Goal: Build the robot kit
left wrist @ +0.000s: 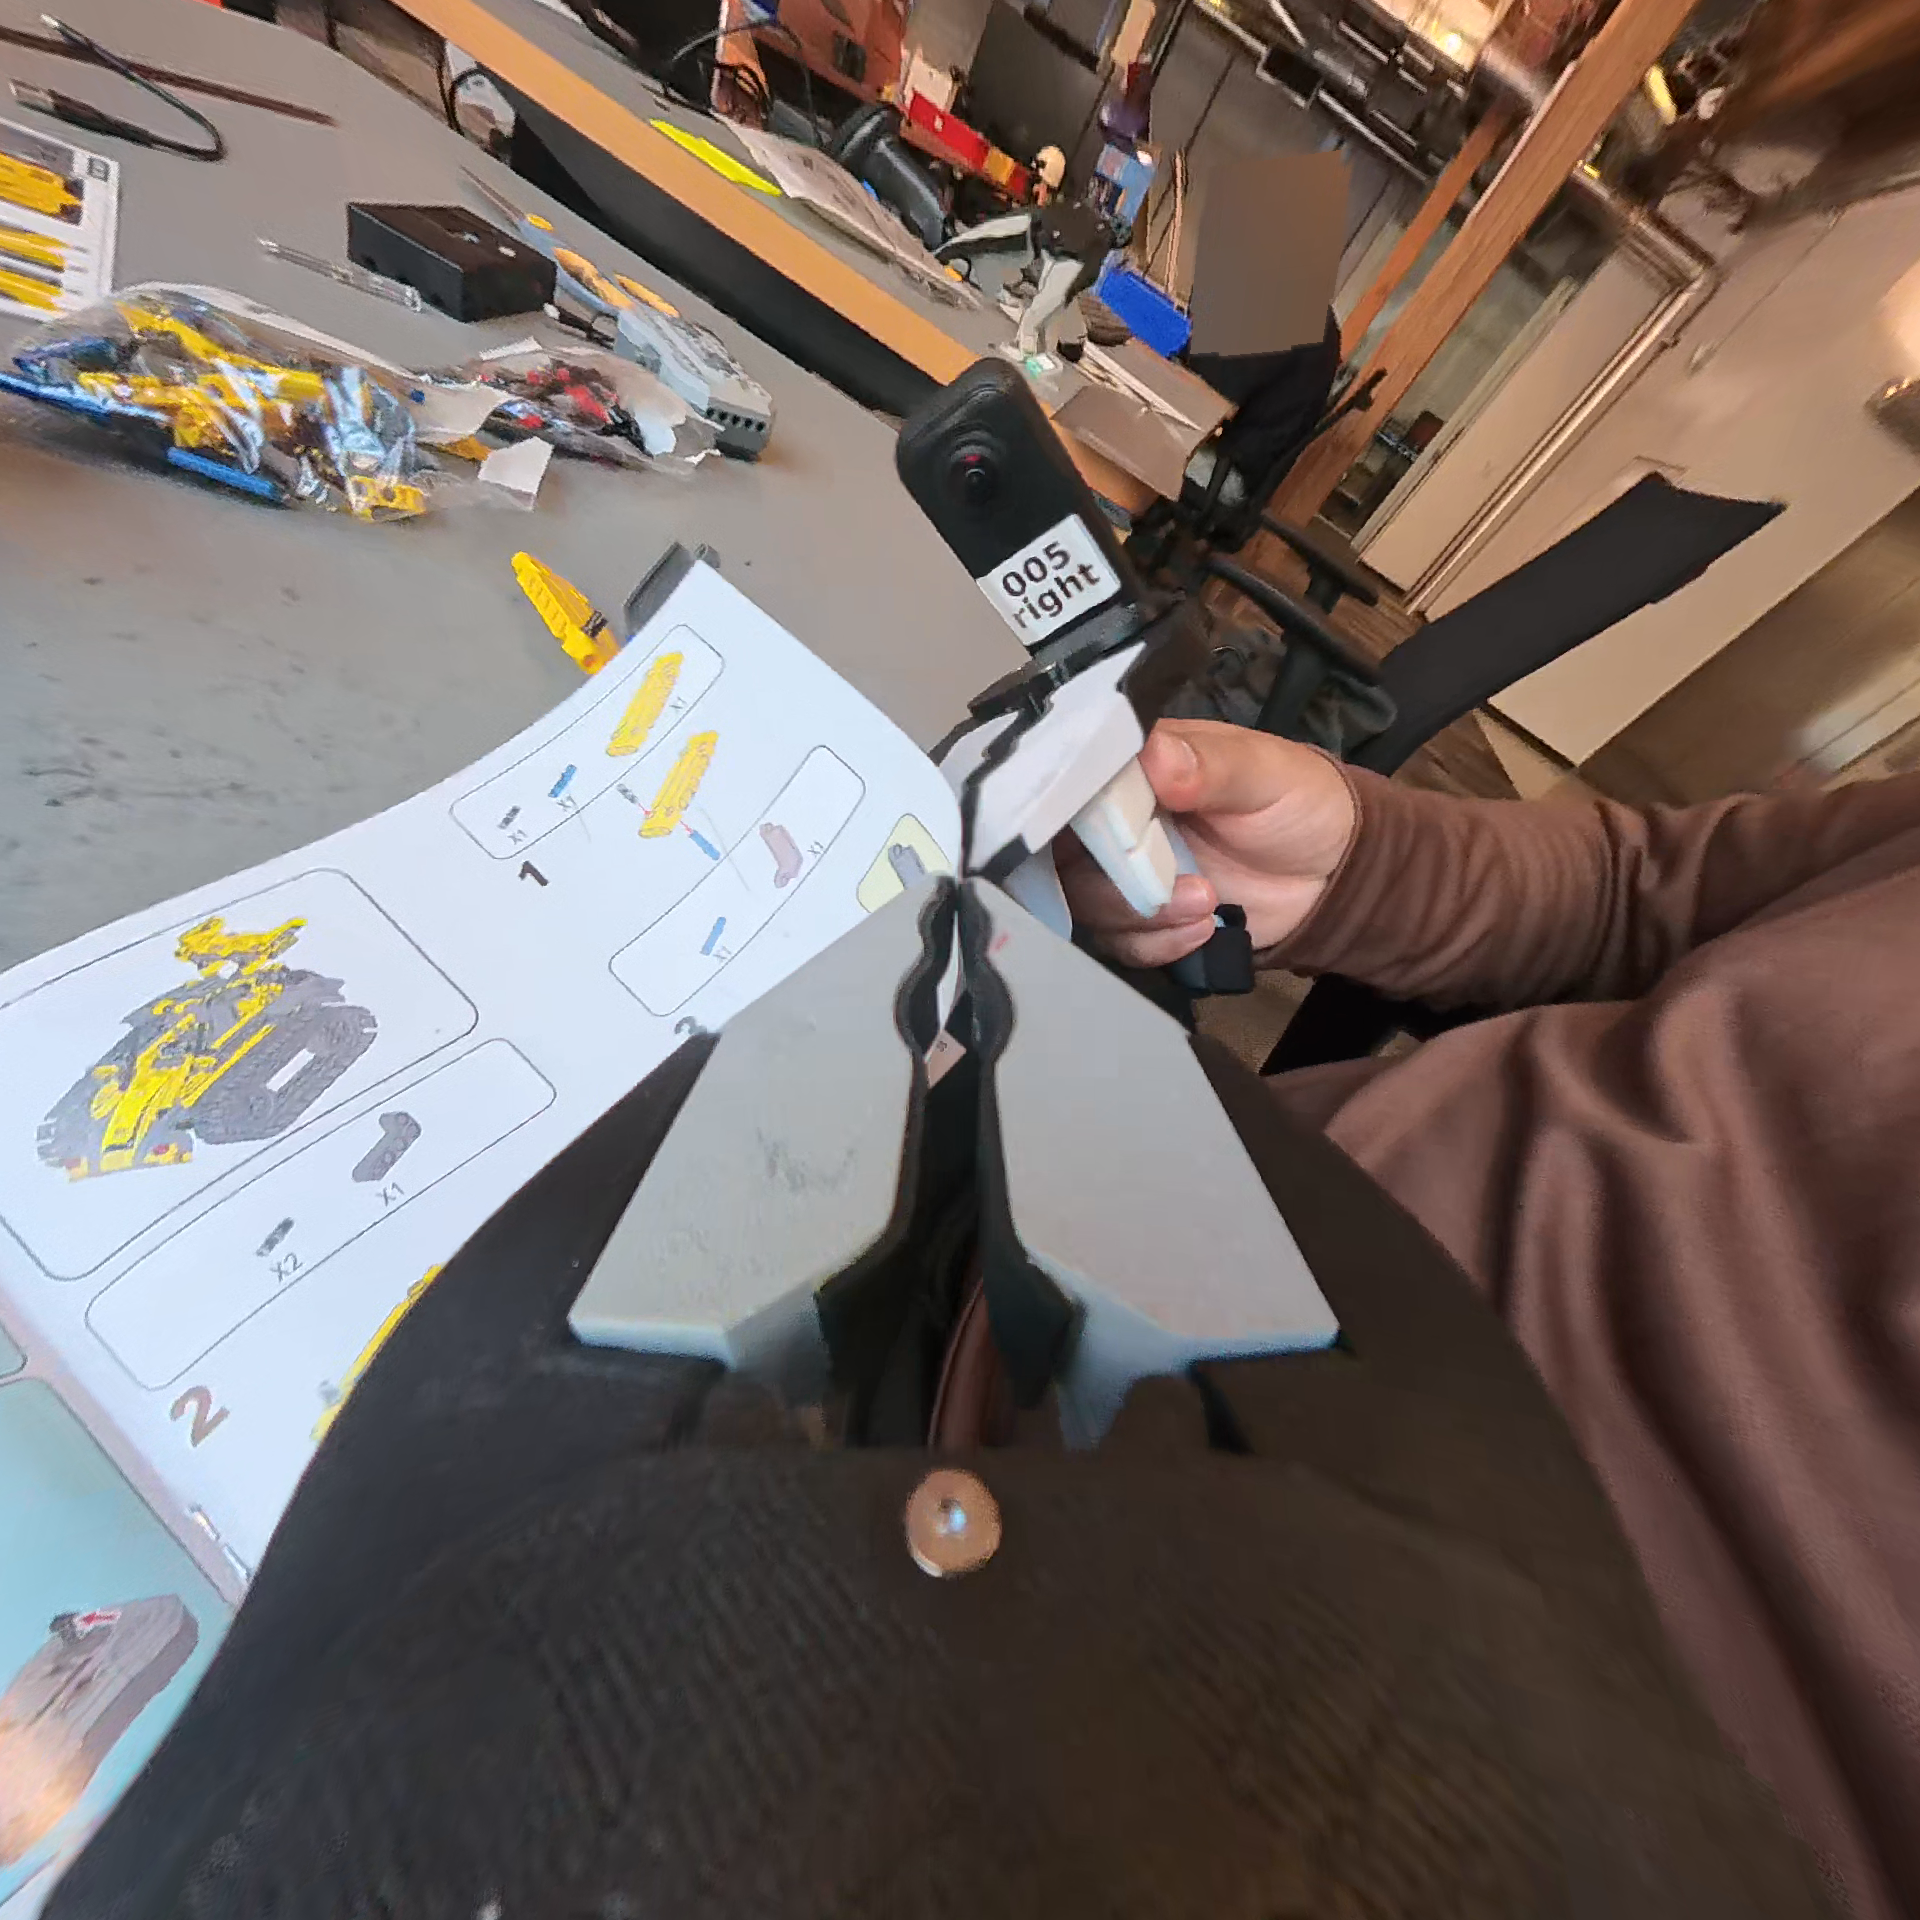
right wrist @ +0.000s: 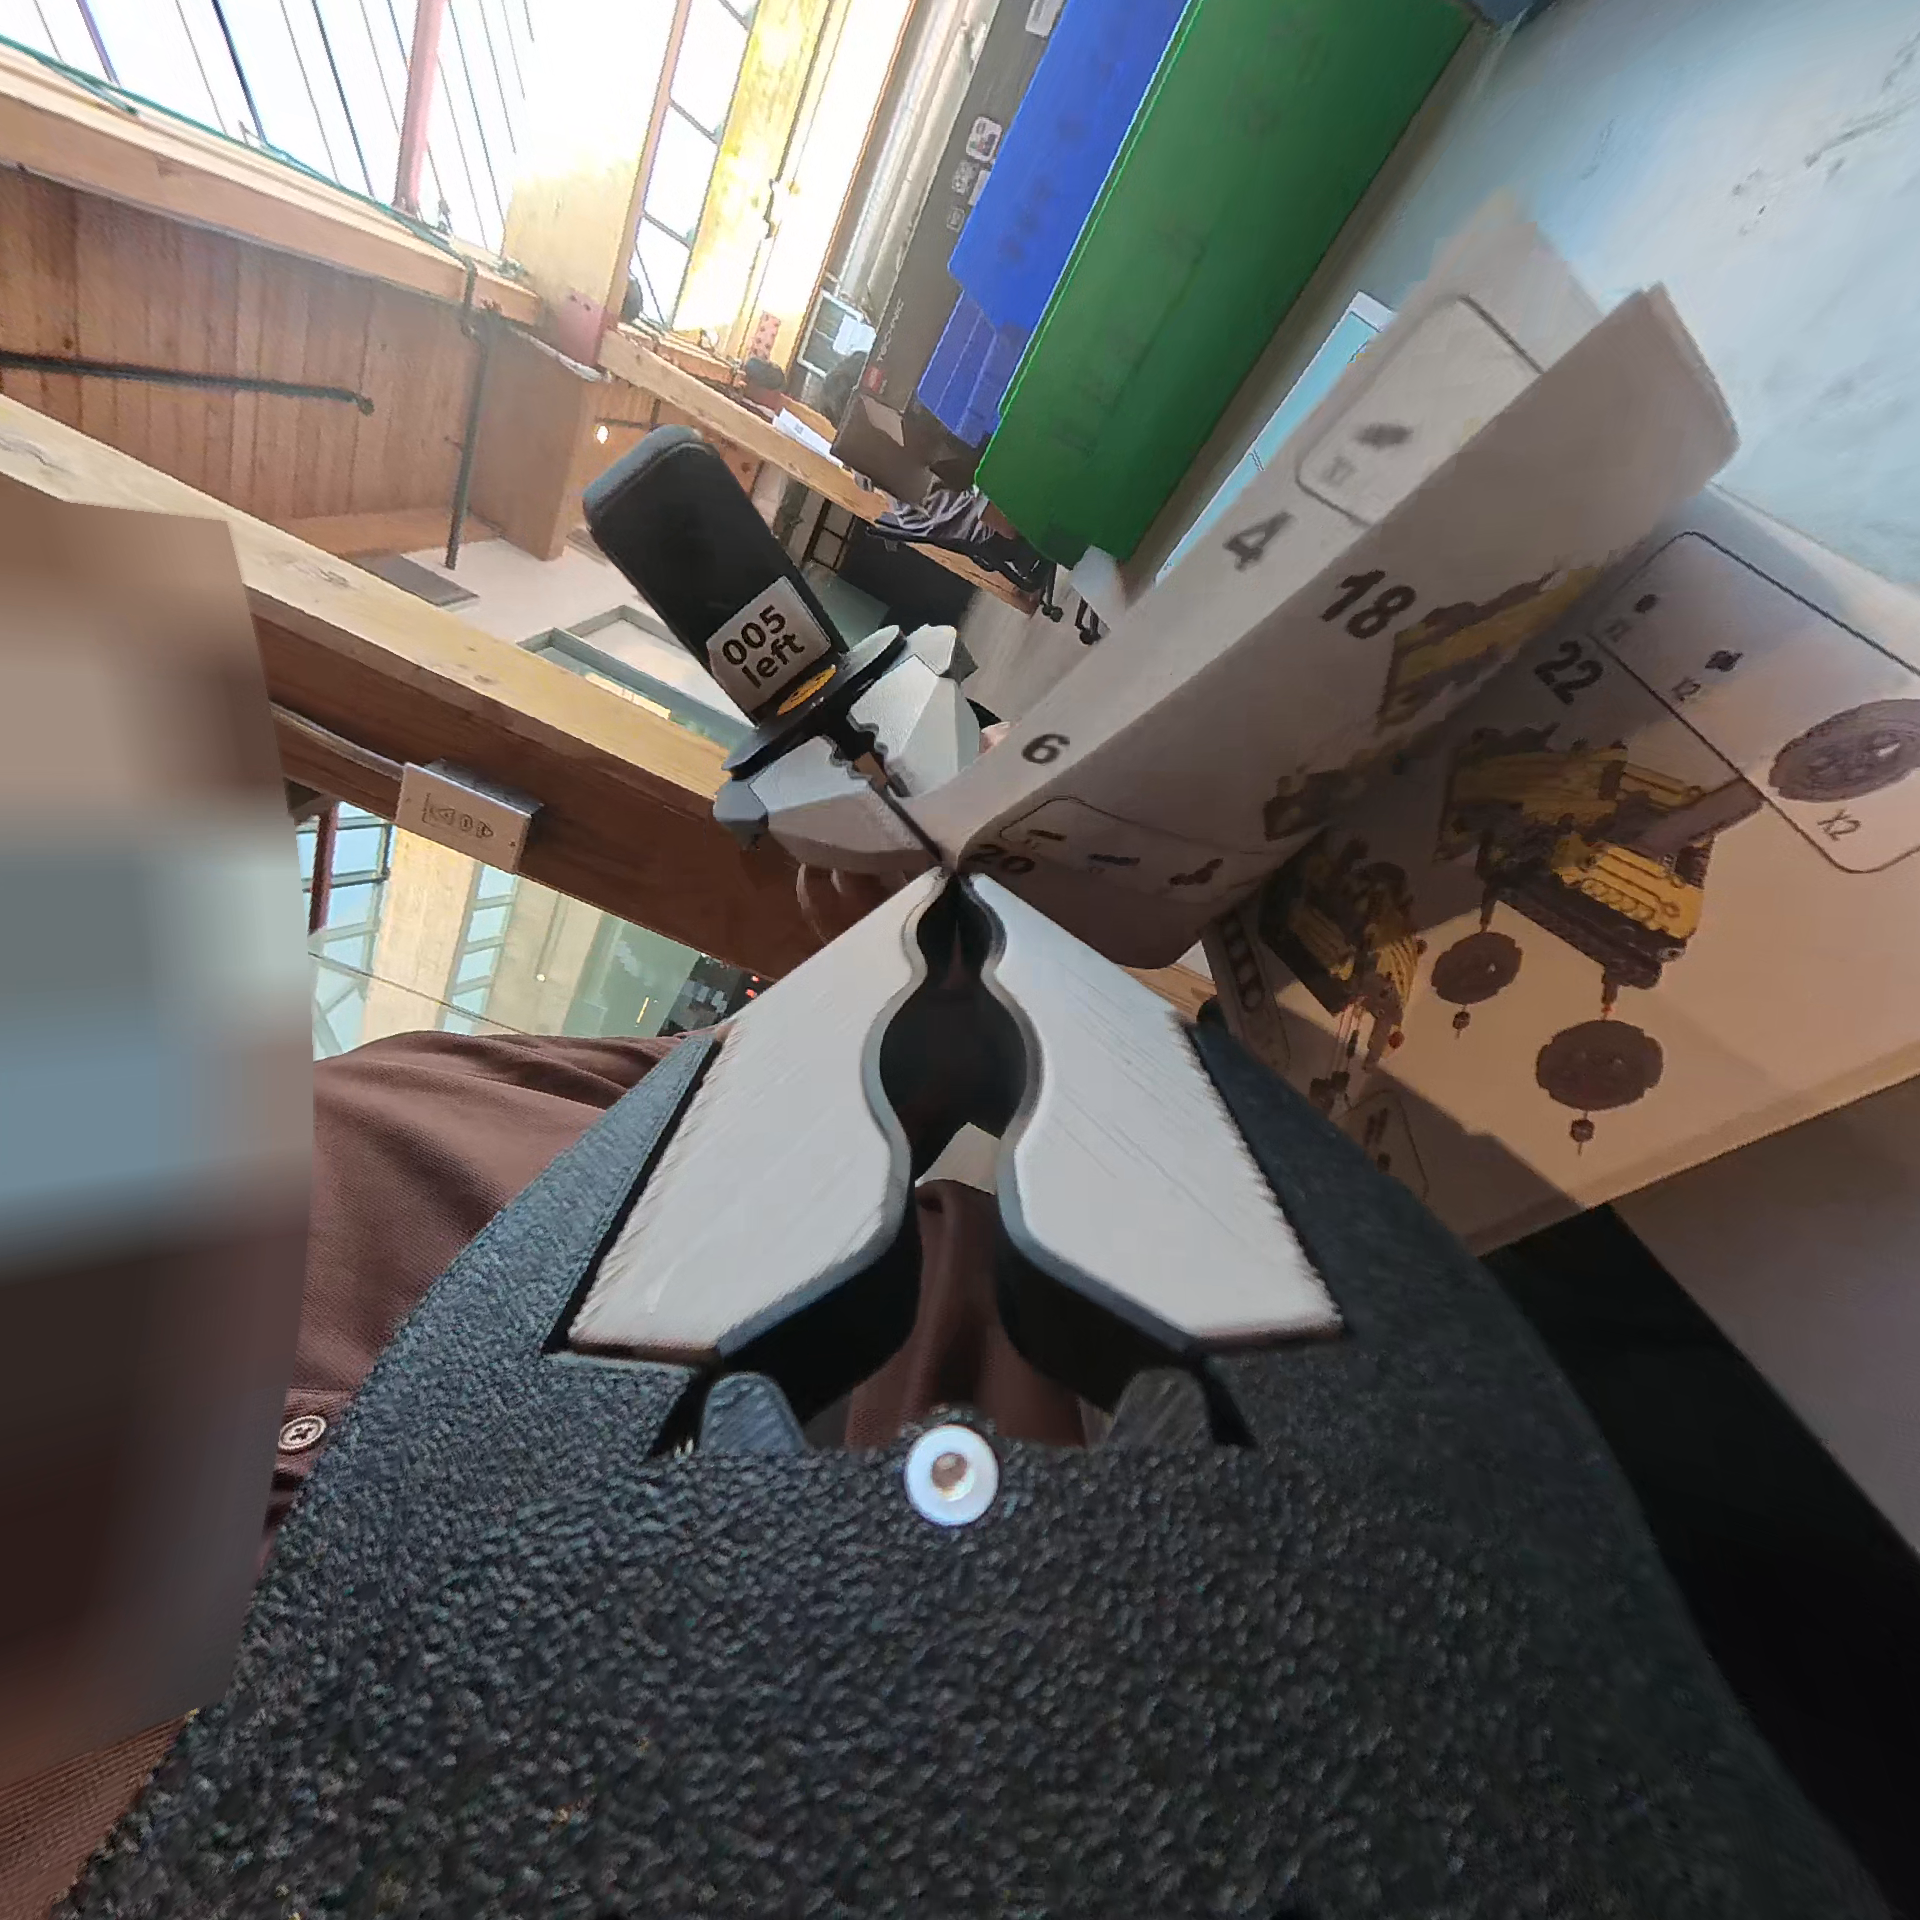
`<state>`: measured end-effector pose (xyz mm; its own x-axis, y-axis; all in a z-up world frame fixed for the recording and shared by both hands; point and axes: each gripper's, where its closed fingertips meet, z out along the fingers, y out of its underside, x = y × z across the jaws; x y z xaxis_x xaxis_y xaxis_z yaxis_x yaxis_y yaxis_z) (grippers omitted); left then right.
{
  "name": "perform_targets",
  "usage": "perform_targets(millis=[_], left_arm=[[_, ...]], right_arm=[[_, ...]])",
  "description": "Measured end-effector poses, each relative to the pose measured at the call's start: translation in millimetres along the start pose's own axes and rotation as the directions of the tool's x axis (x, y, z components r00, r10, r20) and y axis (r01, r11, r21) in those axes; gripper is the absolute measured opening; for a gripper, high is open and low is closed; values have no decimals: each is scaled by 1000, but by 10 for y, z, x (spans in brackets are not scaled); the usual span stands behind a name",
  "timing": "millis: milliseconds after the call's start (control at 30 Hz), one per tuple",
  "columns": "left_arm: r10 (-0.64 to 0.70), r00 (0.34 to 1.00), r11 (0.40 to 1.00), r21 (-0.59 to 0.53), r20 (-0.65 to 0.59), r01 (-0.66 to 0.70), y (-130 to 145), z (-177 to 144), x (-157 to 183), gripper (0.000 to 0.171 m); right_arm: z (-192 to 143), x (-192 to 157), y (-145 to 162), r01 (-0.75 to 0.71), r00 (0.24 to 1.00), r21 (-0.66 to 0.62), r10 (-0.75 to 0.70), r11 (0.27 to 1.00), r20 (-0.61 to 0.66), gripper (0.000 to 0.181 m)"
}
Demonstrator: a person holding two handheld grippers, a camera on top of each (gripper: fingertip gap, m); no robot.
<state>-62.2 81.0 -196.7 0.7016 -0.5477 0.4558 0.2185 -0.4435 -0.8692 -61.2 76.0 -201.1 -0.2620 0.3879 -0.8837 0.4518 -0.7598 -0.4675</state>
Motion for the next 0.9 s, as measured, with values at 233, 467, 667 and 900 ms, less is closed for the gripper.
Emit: perform_targets(millis=[233,467,667,900], left_arm=[[37,975,999,23,220,-44,-118,-275,-328,0],[-12,749,991,106,662,-78,-235,-1677,-1100,0],[-138,557,987,163,819,5,82,-2475,-1520,0],[-79,434,995,46,898,88,460,-2632,-1756,13]], right_arm=[[-62,121,-22,52,995,-20,-53,998,-88,0],[-294,632,-90,207,886,-177,-261,962,-384,0],[-314,883,-365,266,761,-306,-394,914,-515,3],[-385,696,-577,452,502,-465,-648,761,-573,12]])
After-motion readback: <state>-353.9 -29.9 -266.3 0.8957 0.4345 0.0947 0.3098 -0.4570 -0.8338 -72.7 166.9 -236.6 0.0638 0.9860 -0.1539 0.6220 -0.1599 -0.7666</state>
